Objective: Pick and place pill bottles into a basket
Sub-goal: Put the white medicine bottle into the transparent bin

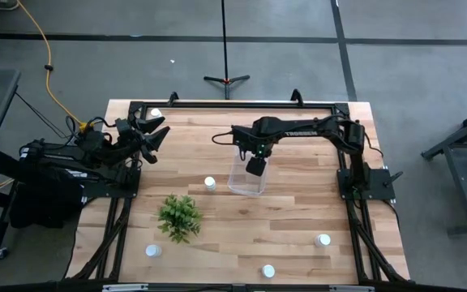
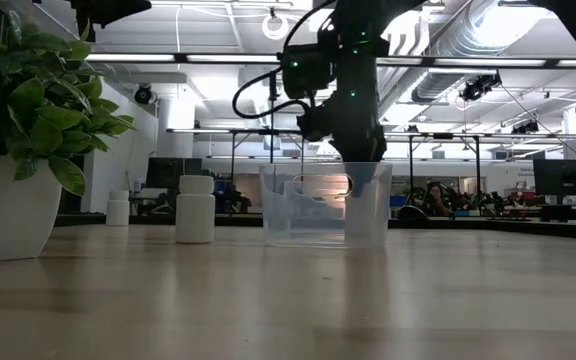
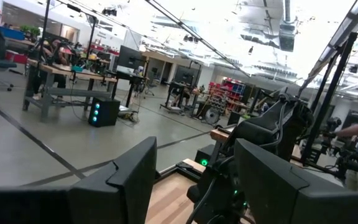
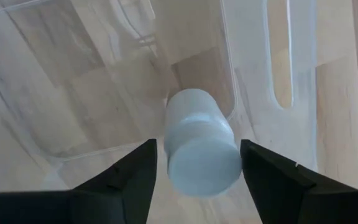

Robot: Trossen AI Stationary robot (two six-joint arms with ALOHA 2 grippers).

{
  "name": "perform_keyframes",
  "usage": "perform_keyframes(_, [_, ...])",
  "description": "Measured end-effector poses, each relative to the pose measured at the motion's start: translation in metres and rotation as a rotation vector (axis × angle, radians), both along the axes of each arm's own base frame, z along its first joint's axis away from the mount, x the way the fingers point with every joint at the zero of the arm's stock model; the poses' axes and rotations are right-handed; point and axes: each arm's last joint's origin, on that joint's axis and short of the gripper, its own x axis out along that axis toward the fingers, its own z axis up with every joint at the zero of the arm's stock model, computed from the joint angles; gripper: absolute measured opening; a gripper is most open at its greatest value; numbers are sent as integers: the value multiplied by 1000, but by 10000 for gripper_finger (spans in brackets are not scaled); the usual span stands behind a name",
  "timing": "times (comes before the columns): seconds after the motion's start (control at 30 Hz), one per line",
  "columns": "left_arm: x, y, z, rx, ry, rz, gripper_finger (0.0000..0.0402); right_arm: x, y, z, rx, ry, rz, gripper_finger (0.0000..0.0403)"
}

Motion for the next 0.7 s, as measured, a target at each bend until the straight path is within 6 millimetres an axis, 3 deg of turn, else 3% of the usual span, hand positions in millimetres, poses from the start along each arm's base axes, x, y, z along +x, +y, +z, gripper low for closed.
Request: perform_keyframes(0.7, [0, 0, 0, 0, -1, -1, 248, -14, 2, 59, -35, -225, 18, 218])
